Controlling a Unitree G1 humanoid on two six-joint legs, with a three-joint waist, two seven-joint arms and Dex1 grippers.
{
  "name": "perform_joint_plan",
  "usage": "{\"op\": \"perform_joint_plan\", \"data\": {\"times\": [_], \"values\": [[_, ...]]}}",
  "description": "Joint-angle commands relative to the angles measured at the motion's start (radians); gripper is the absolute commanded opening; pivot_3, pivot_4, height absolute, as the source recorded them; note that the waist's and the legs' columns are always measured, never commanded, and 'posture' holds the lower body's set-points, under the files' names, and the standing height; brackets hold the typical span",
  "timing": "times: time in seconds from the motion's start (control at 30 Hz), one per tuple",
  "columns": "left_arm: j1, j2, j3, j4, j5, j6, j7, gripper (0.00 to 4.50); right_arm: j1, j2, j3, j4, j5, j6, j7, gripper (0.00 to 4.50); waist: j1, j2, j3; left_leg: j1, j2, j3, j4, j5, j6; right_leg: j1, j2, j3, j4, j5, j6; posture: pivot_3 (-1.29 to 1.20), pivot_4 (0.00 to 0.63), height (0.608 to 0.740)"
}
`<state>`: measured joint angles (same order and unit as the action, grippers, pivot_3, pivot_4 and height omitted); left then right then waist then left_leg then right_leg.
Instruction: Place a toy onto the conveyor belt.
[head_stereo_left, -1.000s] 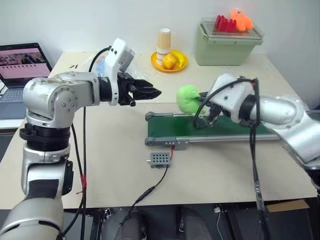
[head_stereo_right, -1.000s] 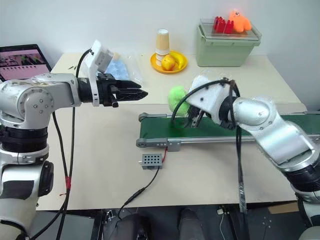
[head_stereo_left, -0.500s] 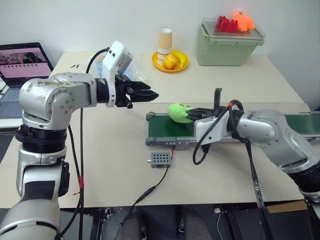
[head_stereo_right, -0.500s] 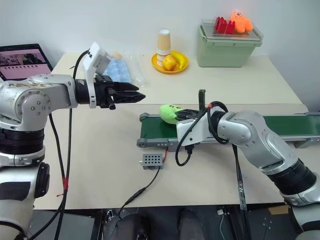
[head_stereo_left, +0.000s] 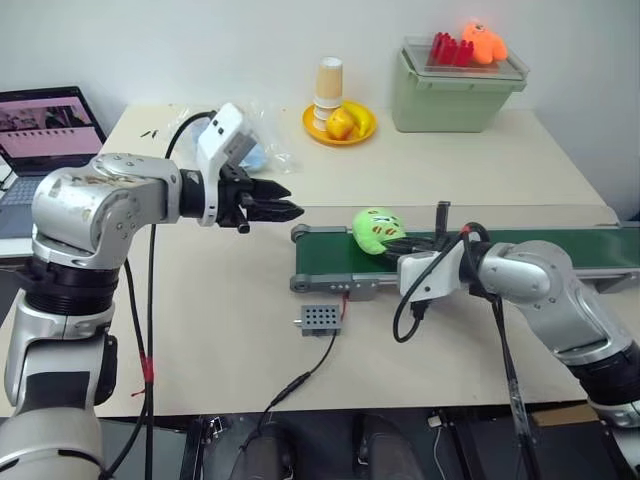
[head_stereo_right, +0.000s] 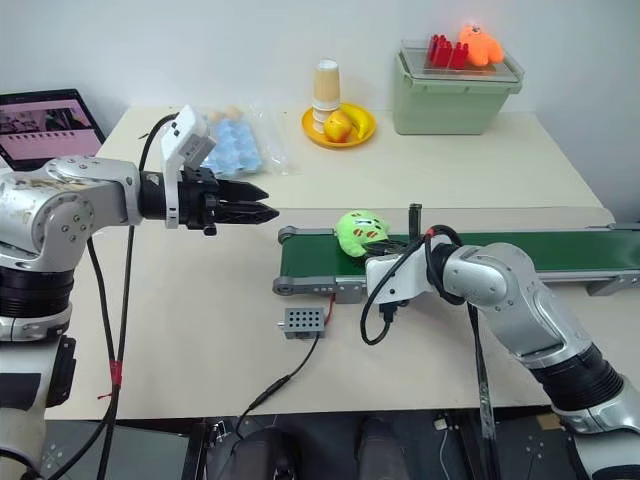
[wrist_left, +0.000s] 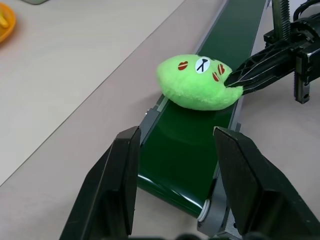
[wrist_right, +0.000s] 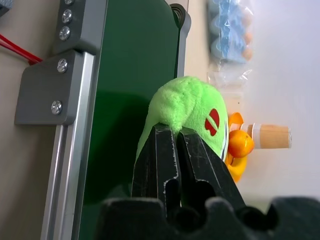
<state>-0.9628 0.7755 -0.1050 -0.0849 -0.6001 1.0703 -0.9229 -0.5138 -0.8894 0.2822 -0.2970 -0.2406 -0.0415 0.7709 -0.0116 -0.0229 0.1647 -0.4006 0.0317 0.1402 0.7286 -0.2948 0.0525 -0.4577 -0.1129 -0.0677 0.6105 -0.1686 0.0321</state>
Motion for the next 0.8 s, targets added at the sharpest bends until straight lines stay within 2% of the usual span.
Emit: {"op": "perform_joint_plan", "data": {"times": [0.03, 0.2, 0.43, 0.53, 0.63, 0.67, 0.8], "values": [[-0.024, -0.001, 0.004, -0.006, 0.02, -0.033, -0.012, 2.46, -0.008, 0.011, -0.062, -0.049, 0.039, 0.056, 0.036, 0.0, 0.0, 0.0, 0.0, 0.0, 0.0, 0.0, 0.0, 0.0, 0.0, 0.0, 0.0, 0.0, 0.0, 0.0, 0.0, 0.0, 0.15, 0.734], [-0.028, -0.009, -0.002, 0.009, 0.041, -0.051, -0.019, 2.46, 0.002, 0.016, -0.073, -0.085, 0.071, 0.12, 0.096, 0.0, 0.0, 0.0, 0.0, 0.0, 0.0, 0.0, 0.0, 0.0, 0.0, 0.0, 0.0, 0.0, 0.0, 0.001, -0.002, 0.0, 0.15, 0.734], [-0.034, -0.025, -0.005, 0.02, 0.058, -0.059, -0.028, 2.51, 0.026, 0.001, -0.104, -0.131, 0.105, 0.183, 0.148, 2.18, 0.001, 0.0, 0.0, 0.0, 0.0, 0.0, 0.0, 0.0, 0.0, 0.0, 0.0, 0.0, 0.0, 0.001, -0.002, 0.0, 0.15, 0.734], [-0.04, -0.033, -0.007, 0.028, 0.064, -0.065, -0.031, 2.51, 0.029, -0.002, -0.115, -0.15, 0.113, 0.208, 0.165, 3.32, 0.002, 0.0, 0.0, 0.0, 0.0, 0.0, 0.0, 0.0, 0.0, 0.0, 0.0, 0.0, 0.0, 0.002, -0.002, 0.0, 0.15, 0.734], [-0.044, -0.039, -0.011, 0.038, 0.074, -0.074, -0.037, 2.51, 0.019, -0.004, -0.135, -0.169, 0.142, 0.246, 0.188, 4.29, 0.002, 0.0, 0.0, 0.0, 0.0, 0.0, 0.0, 0.0, 0.0, 0.0, 0.0, 0.0, 0.0, 0.002, -0.003, 0.0, 0.15, 0.734], [-0.044, -0.041, -0.012, 0.041, 0.077, -0.077, -0.039, 2.51, 0.013, -0.005, -0.144, -0.177, 0.157, 0.267, 0.198, 4.44, 0.002, 0.0, 0.0, 0.0, 0.0, 0.0, 0.0, 0.0, 0.0, 0.0, 0.0, 0.0, 0.0, 0.002, -0.003, 0.0, 0.15, 0.734], [-0.044, -0.041, -0.014, 0.043, 0.079, -0.081, -0.047, 2.51, -0.026, 0.007, -0.186, -0.222, 0.247, 0.395, 0.232, 4.44, 0.002, 0.0, 0.0, 0.0, 0.0, 0.0, 0.0, 0.0, 0.0, 0.0, 0.0, 0.0, 0.0, 0.003, -0.005, 0.0, 0.15, 0.734]]}}
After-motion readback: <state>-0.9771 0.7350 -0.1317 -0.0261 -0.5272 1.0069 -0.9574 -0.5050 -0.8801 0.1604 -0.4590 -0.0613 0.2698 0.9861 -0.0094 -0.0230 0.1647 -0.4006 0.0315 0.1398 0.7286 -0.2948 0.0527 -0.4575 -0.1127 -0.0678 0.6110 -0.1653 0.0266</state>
